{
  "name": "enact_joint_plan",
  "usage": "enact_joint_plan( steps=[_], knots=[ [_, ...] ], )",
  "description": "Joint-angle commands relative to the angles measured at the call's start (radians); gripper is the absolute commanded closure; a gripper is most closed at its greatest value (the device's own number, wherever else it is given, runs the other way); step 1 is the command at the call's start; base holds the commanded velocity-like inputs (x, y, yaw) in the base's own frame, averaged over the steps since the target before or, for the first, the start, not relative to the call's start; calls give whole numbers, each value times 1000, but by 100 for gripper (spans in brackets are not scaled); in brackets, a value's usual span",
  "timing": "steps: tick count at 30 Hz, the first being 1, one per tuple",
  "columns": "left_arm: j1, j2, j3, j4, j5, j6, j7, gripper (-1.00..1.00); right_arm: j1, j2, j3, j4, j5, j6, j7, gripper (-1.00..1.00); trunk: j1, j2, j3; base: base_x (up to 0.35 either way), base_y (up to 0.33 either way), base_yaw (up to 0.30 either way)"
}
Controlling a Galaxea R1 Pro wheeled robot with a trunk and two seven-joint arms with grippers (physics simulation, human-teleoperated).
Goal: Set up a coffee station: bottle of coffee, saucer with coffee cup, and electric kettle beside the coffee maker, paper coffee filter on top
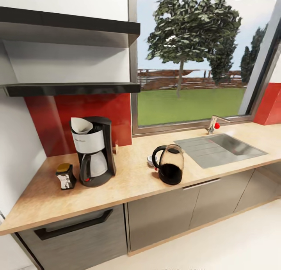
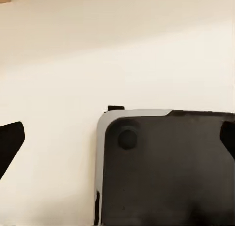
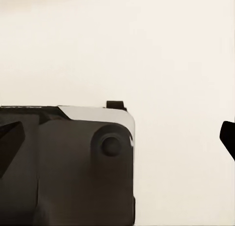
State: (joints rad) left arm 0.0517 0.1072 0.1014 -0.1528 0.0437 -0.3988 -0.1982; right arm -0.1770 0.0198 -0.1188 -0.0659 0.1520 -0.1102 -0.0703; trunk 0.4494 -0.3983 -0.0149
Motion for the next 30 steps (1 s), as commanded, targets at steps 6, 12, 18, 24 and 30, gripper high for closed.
enact_joint_plan(
  steps=[6,12,18,24,30],
  knots=[
    [0,-7,16,66,10,35,180,-100,-1,0,-33,1,11,-3,-3,-100,1,-2,-1,0,0,-300],
    [0,-27,15,75,13,104,391,-100,-1,-6,-38,1,11,-3,-3,-100,1,-2,-1,0,0,-300],
    [0,-30,13,65,13,96,396,-100,-1,-6,-38,1,11,-3,-3,-100,1,-2,-1,0,0,-300],
    [-1,-31,8,59,12,95,396,-100,-1,-7,-38,1,12,-3,-4,-100,1,-2,-1,0,0,-300],
    [-1,-32,11,60,13,94,396,-100,-1,-8,-38,1,12,-3,-5,-100,1,-2,-1,0,0,-300]
  ],
)
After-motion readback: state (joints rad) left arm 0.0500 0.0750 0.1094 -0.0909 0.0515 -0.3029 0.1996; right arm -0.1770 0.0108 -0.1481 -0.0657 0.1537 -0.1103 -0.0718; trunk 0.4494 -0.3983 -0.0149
